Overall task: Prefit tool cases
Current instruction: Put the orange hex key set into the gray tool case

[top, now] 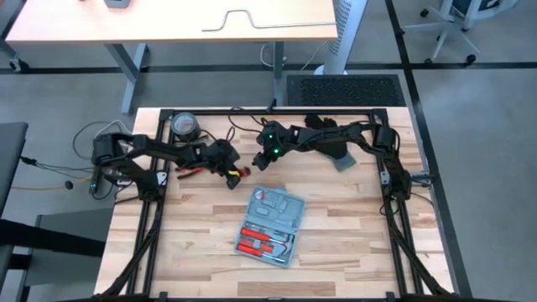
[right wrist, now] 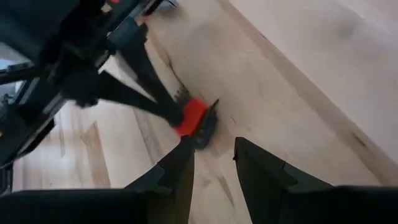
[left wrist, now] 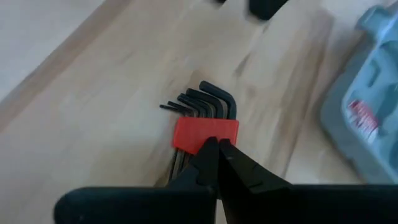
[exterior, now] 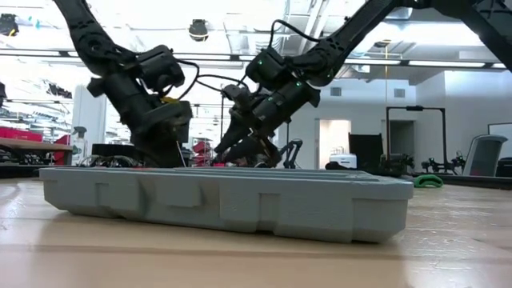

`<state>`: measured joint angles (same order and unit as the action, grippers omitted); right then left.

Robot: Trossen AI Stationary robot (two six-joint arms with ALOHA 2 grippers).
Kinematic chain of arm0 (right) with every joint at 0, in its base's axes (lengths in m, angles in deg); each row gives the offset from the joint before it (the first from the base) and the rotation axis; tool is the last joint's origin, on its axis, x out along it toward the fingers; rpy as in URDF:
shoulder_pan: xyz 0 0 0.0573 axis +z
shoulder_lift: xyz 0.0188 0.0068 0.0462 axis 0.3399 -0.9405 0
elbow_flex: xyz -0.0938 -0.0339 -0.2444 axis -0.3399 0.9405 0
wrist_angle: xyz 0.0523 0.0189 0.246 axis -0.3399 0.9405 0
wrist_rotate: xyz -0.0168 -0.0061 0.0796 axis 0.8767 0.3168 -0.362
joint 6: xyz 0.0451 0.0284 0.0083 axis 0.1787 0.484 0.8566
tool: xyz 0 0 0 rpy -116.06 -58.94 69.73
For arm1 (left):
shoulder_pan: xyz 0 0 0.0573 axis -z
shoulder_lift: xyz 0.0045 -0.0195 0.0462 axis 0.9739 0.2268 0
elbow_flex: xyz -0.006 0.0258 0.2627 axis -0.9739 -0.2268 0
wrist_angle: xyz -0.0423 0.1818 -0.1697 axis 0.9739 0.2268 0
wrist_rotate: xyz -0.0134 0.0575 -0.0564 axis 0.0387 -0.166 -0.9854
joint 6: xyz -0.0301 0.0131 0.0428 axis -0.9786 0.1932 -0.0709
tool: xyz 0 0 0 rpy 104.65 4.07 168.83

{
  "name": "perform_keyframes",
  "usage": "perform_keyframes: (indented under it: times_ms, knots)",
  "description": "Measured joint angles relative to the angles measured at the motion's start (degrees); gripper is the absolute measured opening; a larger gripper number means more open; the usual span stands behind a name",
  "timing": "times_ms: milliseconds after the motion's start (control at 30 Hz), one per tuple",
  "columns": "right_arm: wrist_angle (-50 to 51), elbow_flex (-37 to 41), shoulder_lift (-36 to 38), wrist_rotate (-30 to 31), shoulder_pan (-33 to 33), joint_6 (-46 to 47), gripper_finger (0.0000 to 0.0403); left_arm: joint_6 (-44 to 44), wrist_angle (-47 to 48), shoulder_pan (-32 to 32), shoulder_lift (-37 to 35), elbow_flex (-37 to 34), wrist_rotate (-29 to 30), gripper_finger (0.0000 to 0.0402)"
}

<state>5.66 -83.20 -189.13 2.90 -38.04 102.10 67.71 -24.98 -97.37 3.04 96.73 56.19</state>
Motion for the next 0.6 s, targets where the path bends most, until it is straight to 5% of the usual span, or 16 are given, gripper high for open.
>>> perform_keyframes:
  times_ms: [600]
  knots:
    - [5.25,1.49,0.02,-2.3,-0.93,-0.47,0.0172,1.31,-5.44,1.67,10.29,7.4,-2.99,0.0]
